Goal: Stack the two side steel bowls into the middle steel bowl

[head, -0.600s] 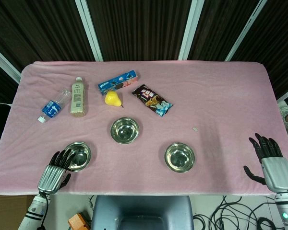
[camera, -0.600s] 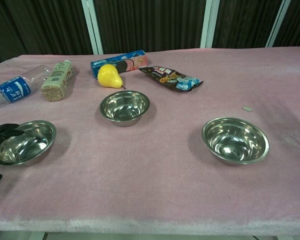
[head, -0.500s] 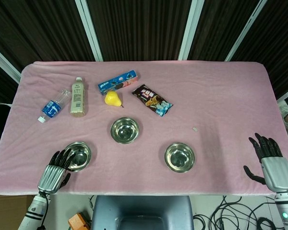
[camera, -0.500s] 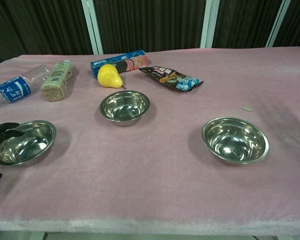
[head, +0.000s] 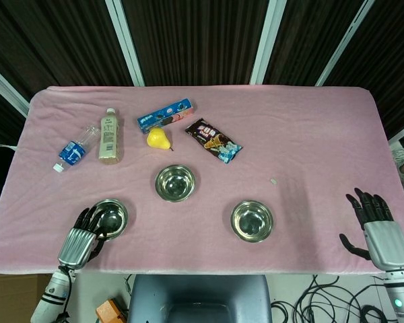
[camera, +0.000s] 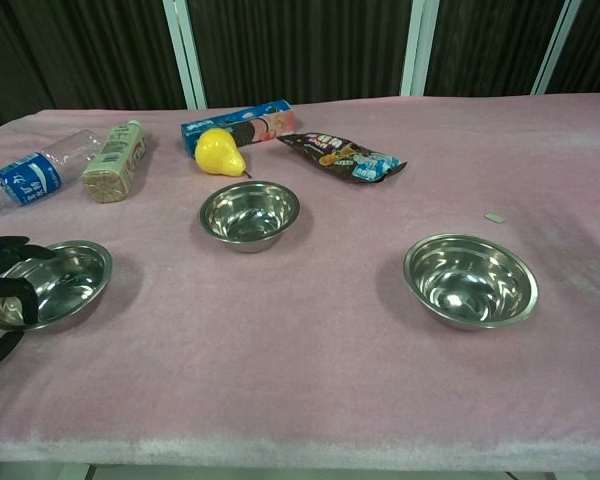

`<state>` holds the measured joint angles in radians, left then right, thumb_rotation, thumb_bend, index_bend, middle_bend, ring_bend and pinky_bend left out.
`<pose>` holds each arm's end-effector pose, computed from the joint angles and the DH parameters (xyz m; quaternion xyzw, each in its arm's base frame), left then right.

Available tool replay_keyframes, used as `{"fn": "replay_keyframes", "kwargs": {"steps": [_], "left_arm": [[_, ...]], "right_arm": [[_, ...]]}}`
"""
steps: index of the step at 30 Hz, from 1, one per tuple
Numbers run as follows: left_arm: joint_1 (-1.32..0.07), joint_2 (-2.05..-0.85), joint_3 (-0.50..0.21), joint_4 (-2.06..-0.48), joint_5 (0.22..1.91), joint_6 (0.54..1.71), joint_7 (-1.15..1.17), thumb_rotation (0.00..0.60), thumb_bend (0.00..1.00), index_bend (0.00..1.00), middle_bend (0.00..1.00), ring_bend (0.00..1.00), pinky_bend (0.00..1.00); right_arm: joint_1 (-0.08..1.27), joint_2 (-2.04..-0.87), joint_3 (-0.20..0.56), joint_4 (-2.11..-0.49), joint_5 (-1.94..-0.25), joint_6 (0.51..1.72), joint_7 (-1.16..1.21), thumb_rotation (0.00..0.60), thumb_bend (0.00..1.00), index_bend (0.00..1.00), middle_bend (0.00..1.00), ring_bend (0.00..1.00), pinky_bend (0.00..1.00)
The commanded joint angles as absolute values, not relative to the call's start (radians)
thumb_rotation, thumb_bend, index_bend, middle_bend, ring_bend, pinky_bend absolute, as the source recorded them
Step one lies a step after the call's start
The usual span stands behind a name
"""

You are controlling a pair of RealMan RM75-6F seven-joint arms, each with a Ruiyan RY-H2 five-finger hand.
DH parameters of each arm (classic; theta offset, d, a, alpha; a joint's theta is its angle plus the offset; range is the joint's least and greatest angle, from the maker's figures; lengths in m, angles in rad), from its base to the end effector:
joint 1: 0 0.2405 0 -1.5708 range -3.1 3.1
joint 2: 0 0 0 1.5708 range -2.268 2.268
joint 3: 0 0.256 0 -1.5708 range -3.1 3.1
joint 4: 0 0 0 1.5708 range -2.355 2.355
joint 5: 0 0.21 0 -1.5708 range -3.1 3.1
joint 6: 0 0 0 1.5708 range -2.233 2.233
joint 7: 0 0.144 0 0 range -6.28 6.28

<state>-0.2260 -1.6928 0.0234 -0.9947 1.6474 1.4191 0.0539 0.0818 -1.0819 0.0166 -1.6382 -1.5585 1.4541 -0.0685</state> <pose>-0.3060 0.2111 -0.0070 -0.7070 -0.3101 -0.3816 0.5084 -0.3062 -0.1723 0.1567 0.6381 -0.3691 0.3561 0.5744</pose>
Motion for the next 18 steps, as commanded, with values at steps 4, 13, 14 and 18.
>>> {"fn": "replay_keyframes", "kwargs": {"steps": [4, 13, 14, 18], "left_arm": [[-0.244, -1.737, 0.013, -0.929, 1.647, 1.432, -0.022, 0.600, 0.48, 0.67, 0.20, 0.04, 0.11], [-0.294, -1.760, -0.036, -0.915, 1.674, 1.525, -0.119, 0.600, 0.45, 0.69, 0.23, 0.05, 0.12], [-0.305, -1.761, -0.049, -0.924, 1.673, 1.534, -0.124, 0.600, 0.45, 0.69, 0.23, 0.05, 0.12], [-0.371, -1.752, -0.103, -0.991, 1.674, 1.528, -0.099, 0.600, 0.44, 0.69, 0.23, 0.05, 0.12]], "right_arm": [[0.082, -1.081, 0.015, -1.637, -1.560, 1.453, -0.068, 0.600, 0.42, 0.00, 0.00, 0.00, 0.00], [0.082, -1.081, 0.013, -1.638, -1.560, 1.450, -0.070, 0.600, 0.42, 0.00, 0.00, 0.00, 0.00], [0.082, -1.081, 0.013, -1.638, -1.560, 1.450, -0.069, 0.600, 0.42, 0.00, 0.00, 0.00, 0.00], [0.080, -1.077, 0.014, -1.639, -1.560, 1.455, -0.062, 0.600, 0.42, 0.00, 0.00, 0.00, 0.00]]}}
